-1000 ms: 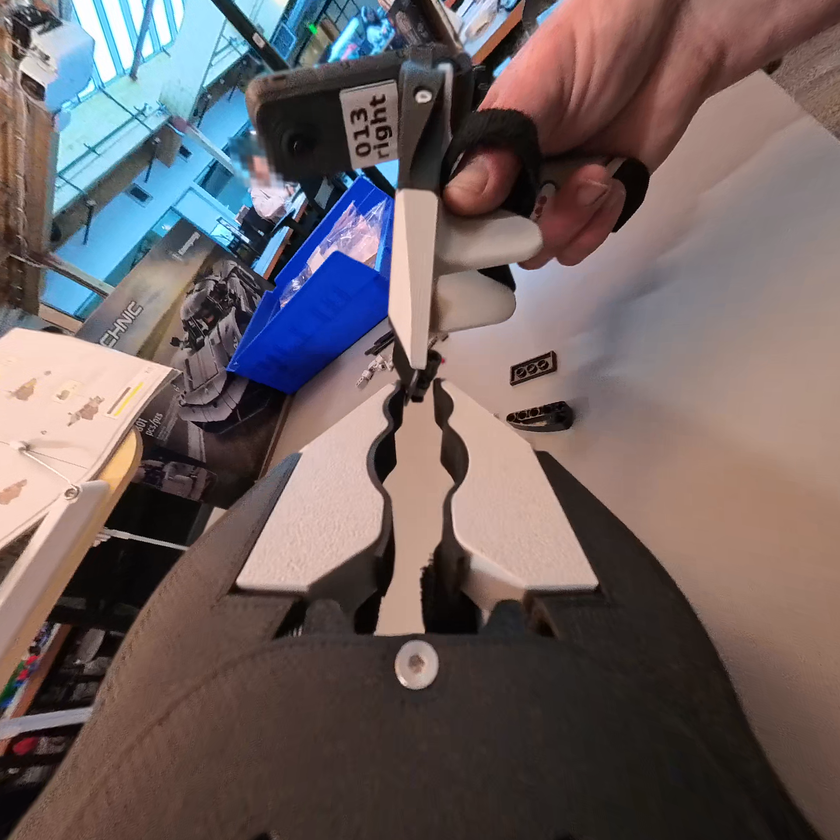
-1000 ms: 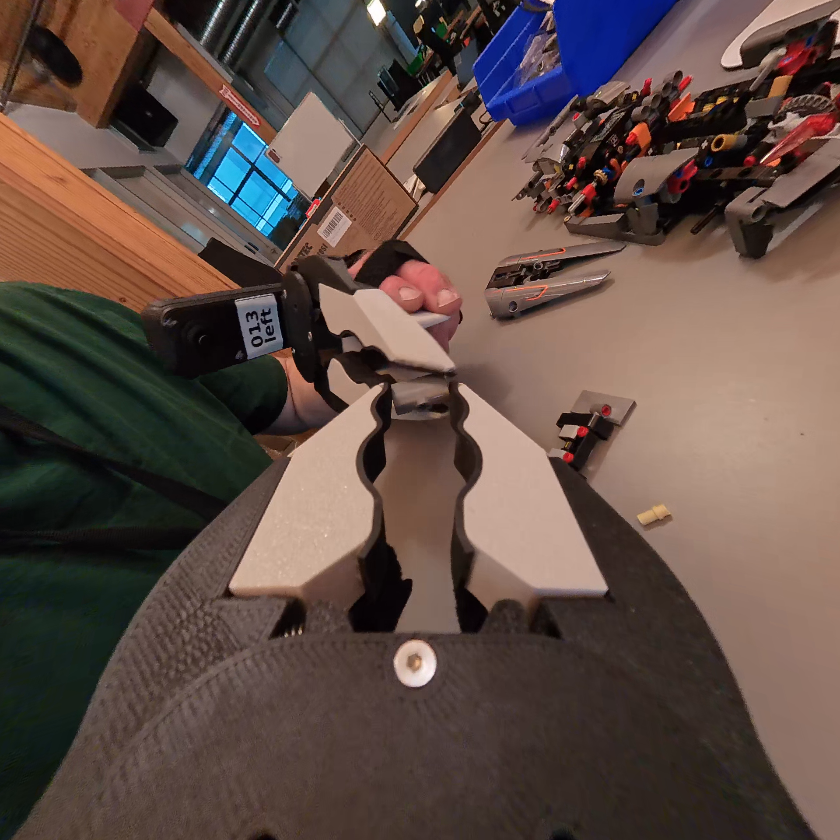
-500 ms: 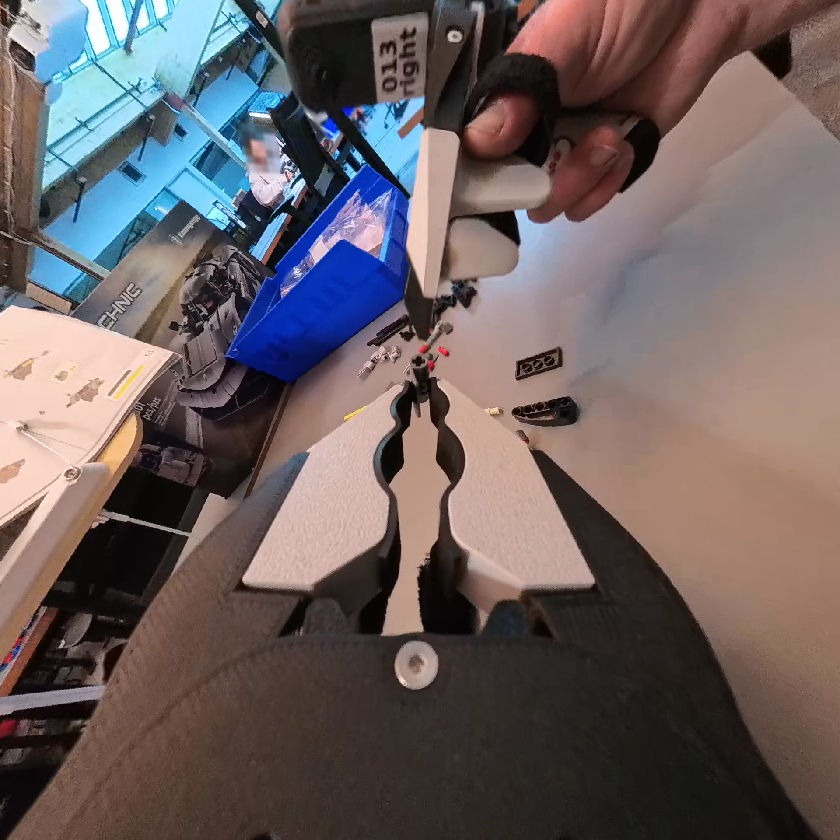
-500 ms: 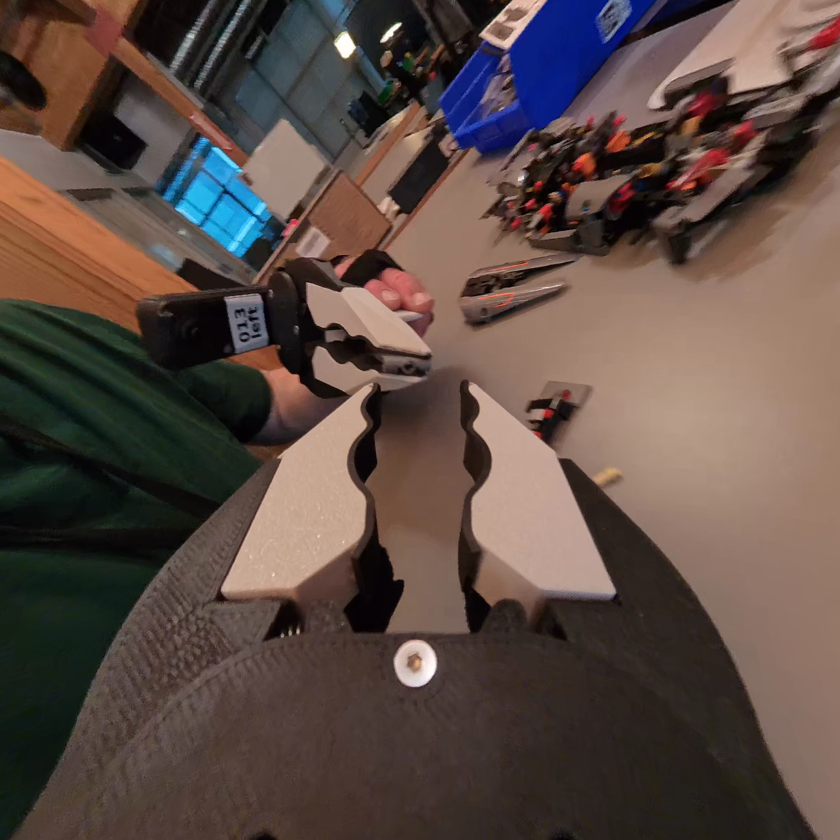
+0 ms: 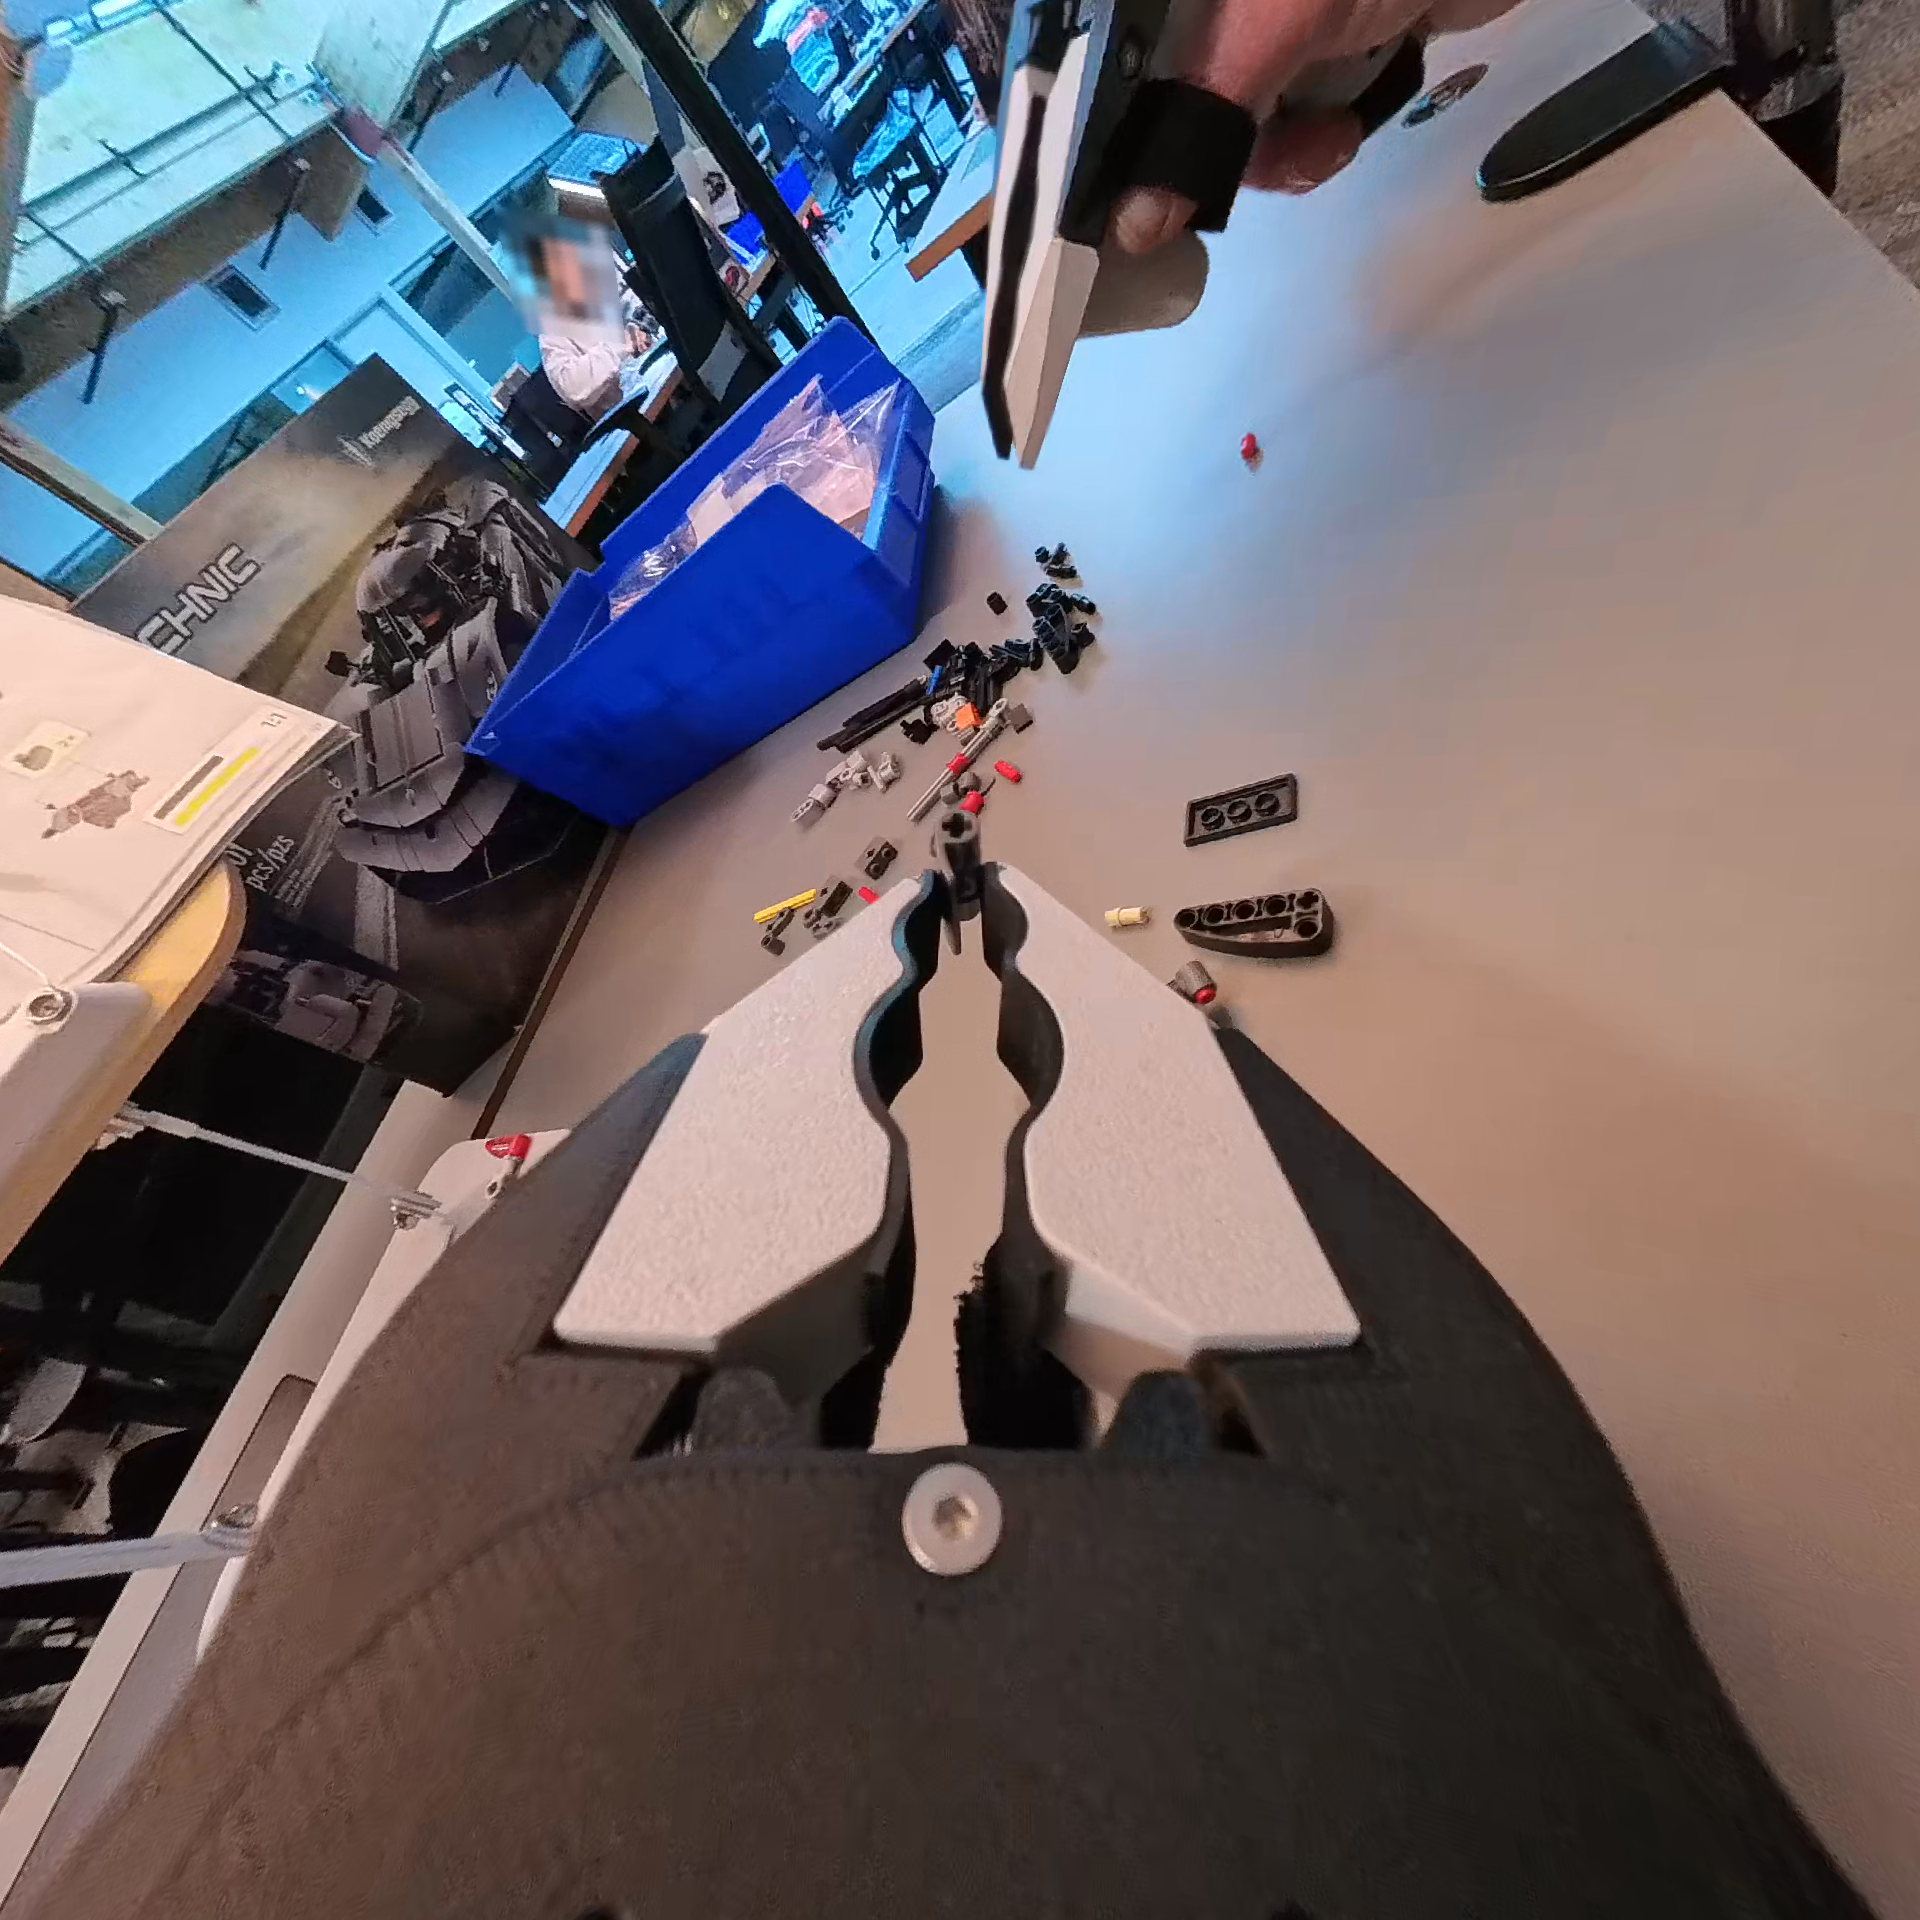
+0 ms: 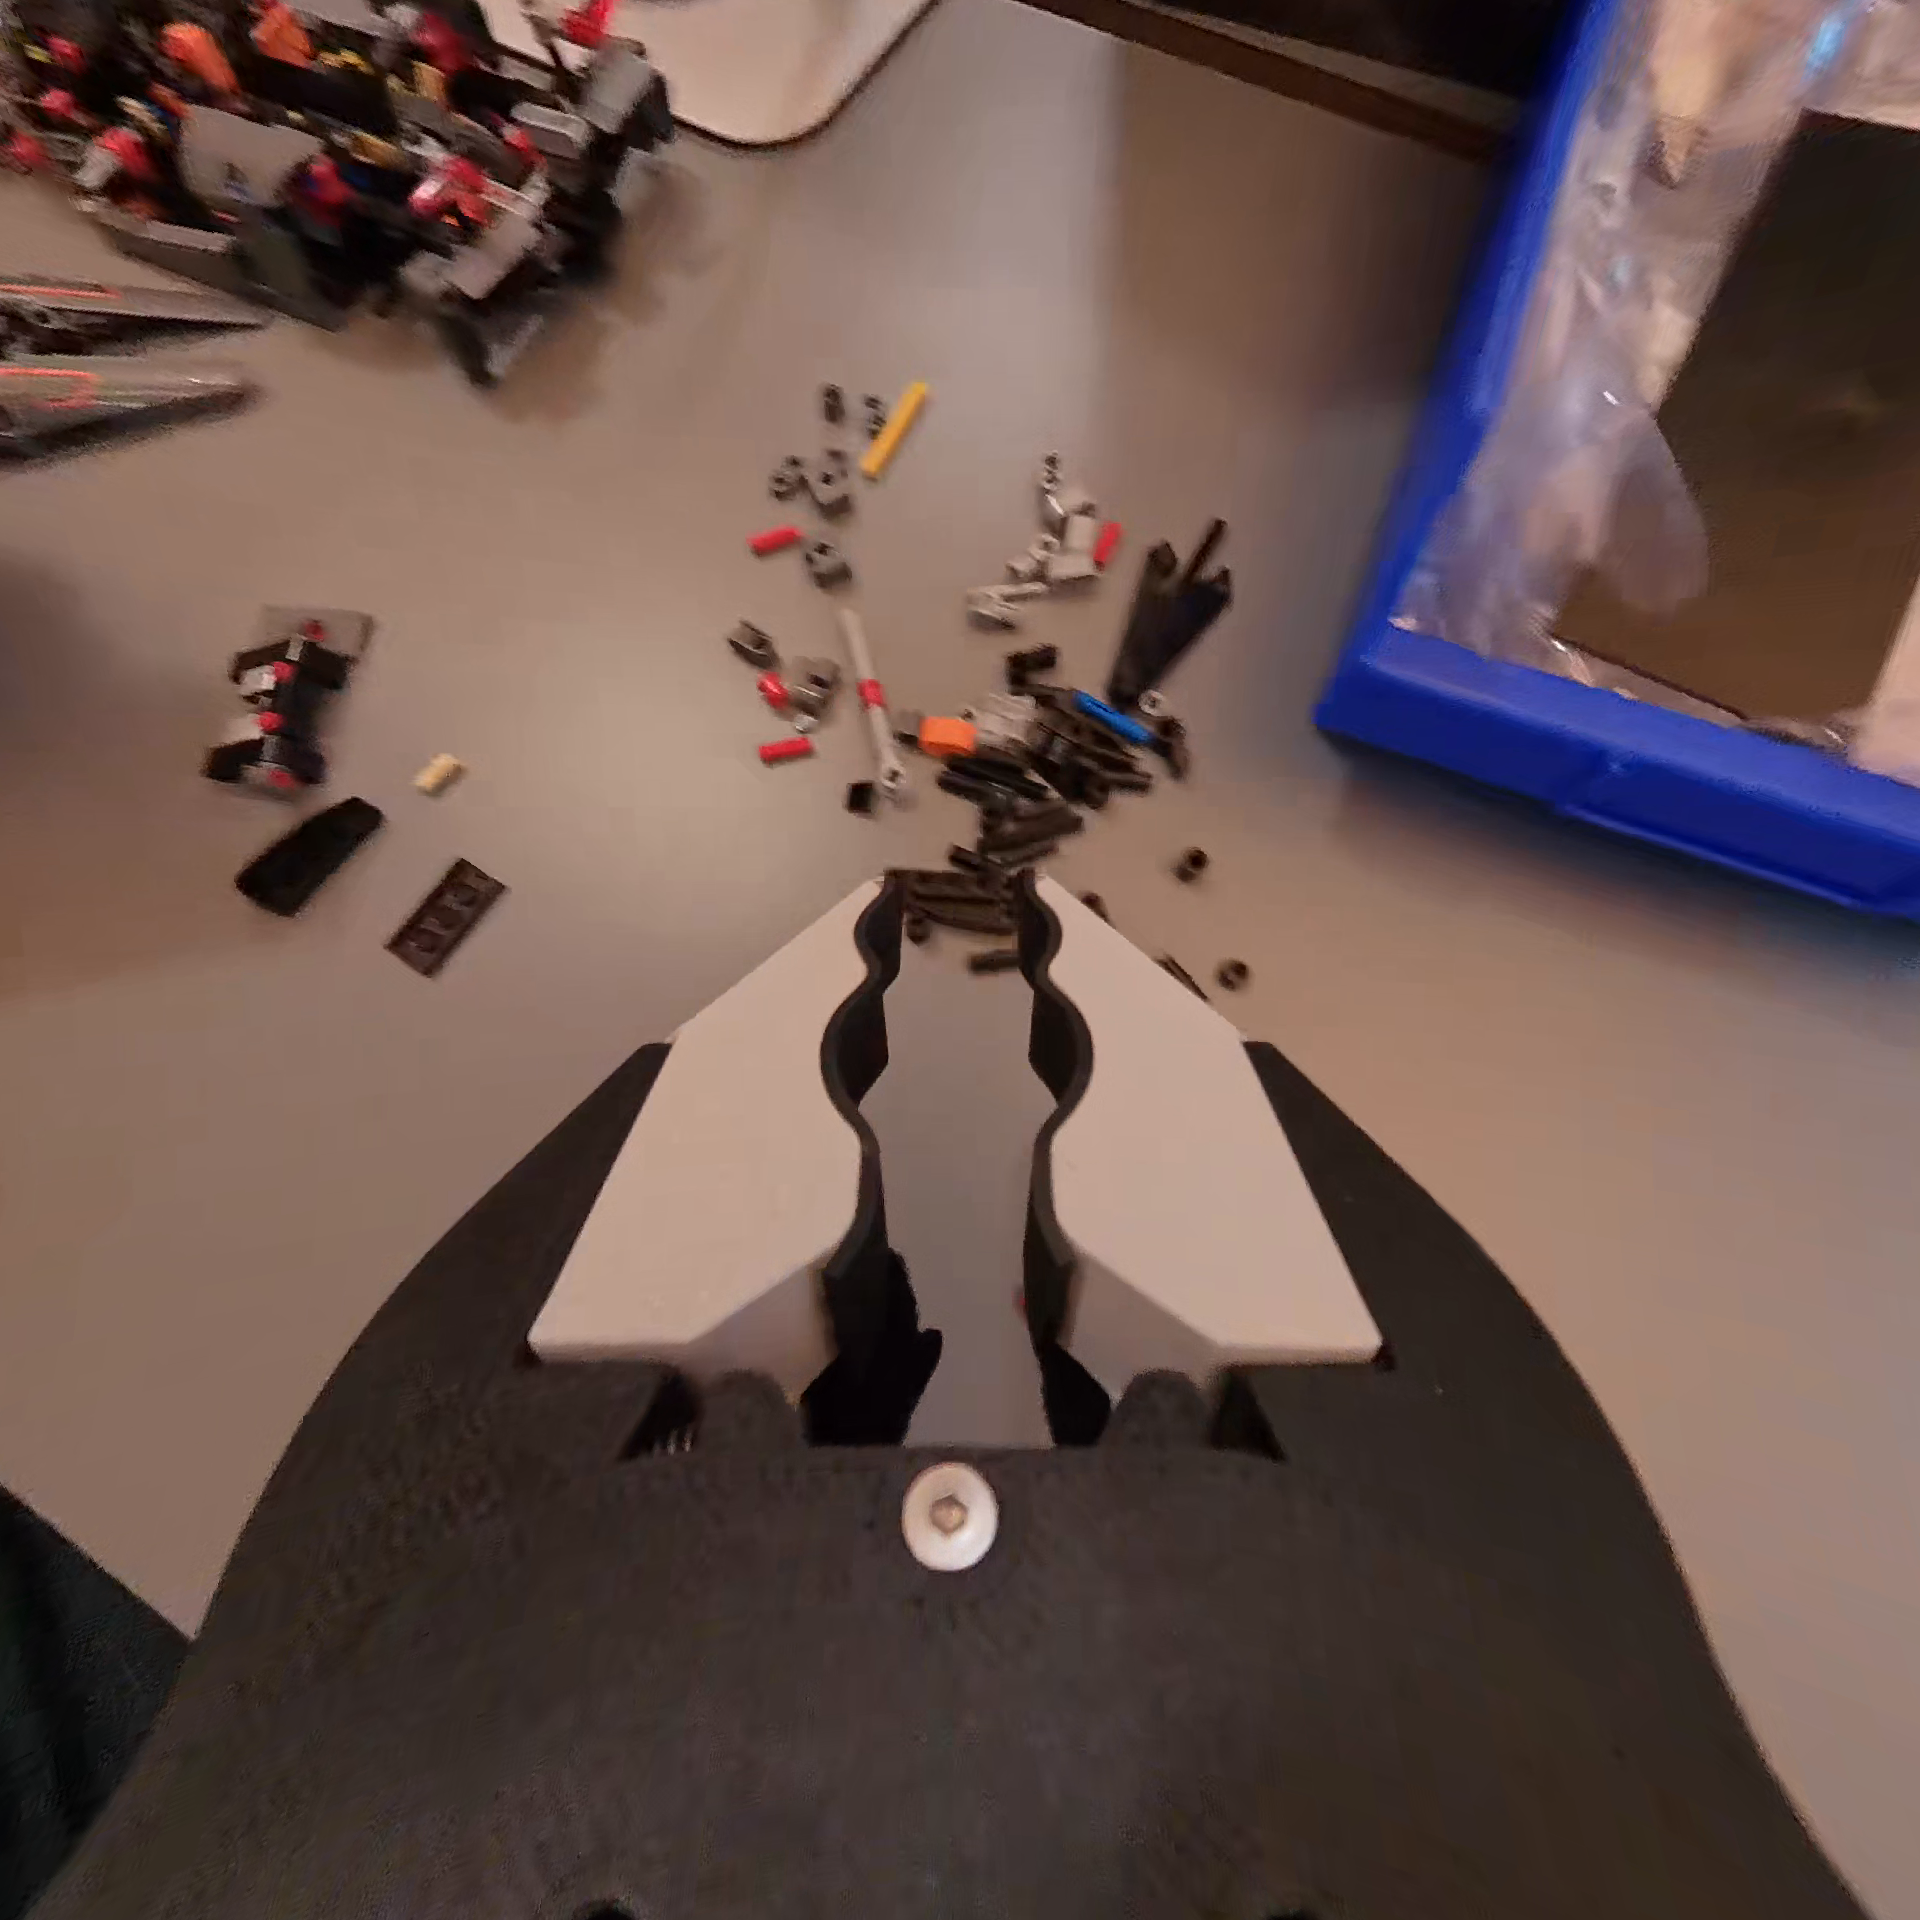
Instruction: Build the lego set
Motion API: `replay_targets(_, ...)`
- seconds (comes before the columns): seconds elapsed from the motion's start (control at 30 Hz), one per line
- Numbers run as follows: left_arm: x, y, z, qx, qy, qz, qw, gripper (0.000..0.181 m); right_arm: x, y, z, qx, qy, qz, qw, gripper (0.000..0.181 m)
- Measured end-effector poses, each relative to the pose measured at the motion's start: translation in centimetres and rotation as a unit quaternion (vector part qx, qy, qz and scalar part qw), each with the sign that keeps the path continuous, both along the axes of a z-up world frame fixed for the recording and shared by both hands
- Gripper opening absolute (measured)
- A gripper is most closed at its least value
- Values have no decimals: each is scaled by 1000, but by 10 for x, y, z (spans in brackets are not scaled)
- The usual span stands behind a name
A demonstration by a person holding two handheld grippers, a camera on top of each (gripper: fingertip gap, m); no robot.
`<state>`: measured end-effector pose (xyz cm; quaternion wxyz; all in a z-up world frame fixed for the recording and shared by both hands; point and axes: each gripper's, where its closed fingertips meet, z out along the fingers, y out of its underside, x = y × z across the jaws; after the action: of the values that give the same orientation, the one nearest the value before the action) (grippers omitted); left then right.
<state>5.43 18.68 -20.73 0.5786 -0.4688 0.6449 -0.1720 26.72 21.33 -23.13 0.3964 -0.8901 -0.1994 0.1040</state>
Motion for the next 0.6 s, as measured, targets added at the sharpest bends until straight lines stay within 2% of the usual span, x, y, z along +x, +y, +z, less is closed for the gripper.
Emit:
replay_targets(0.1, 1, 0, -3, -2, 5, -1, 1000, 5, 11, 3, -11, -9, 3, -6, 1000, 19)
replay_targets(0.43, -1, 6, -7, -16, 5, 6, 1000, 5, 8, 41, -58, -44, -93, 49, 993, 14)
replay_targets(0.6, -1, 5, -7, -19, 5, 2, 1000, 5, 15, 51, -66, -47, -119, 92, 988, 13)
